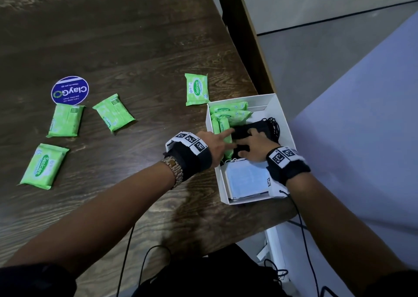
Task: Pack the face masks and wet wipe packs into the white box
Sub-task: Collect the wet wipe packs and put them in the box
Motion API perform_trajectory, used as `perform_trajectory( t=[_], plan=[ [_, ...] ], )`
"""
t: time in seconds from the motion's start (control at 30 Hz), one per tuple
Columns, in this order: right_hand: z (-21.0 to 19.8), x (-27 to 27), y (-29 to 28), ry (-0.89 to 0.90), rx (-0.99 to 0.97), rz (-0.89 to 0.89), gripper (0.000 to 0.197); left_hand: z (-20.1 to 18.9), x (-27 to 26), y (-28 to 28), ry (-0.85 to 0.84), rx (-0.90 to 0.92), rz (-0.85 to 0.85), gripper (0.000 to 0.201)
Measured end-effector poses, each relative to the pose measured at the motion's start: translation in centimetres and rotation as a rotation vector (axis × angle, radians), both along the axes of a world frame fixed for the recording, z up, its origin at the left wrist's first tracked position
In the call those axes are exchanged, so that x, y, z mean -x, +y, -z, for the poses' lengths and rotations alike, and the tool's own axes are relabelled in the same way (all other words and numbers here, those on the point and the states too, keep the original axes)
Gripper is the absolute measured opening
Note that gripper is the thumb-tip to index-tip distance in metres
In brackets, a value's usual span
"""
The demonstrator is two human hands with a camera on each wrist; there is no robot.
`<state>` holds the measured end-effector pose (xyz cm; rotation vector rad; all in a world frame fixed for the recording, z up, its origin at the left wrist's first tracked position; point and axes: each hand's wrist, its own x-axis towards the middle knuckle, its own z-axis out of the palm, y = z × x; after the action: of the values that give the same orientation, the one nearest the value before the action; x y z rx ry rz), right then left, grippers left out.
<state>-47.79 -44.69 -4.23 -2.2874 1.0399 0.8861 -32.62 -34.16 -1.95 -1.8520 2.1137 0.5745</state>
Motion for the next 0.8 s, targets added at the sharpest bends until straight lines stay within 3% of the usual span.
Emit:
perform_trajectory(
  t=[0.13, 0.23, 0.4, 0.57, 0.63, 0.73, 0.8],
  plan=[
    [-0.2, 0.0, -0.3, 0.067, -0.023, -0.015, 0.054, -0.3, 0.2, 0.1, -0.065, -0.088, 0.034, 0.050],
    [-1.6, -0.4, -0.8, 0.012, -0.039, -0.018, 0.057, -0.7, 0.6, 0.4, -0.048, -0.087, 0.033, 0.049],
    [-6.6, -2.1, -1.3, -0.112, 0.043, -0.026, 0.043, -1.5, -1.2, 2.1, 0.121, 0.111, -0.086, 0.051],
    [-10.5, -7.3, 1.7, -0.315, 0.162, -0.036, 0.043, -1.5, -7.4, 5.3, 0.347, 0.300, -0.334, 0.045],
    [-10.7, -10.7, 4.4, -0.431, 0.157, -0.039, 0.039, -1.0, -10.3, 7.7, 0.346, 0.321, -0.439, 0.043],
    [-8.4, -15.4, 9.5, -0.488, 0.083, -0.118, 0.033, 1.1, -14.3, 13.7, 0.216, 0.182, -0.660, 0.033],
    [-5.7, -18.0, 13.3, -0.444, 0.011, -0.202, 0.035, 3.1, -16.5, 19.1, 0.188, 0.055, -0.761, 0.038]
  ],
)
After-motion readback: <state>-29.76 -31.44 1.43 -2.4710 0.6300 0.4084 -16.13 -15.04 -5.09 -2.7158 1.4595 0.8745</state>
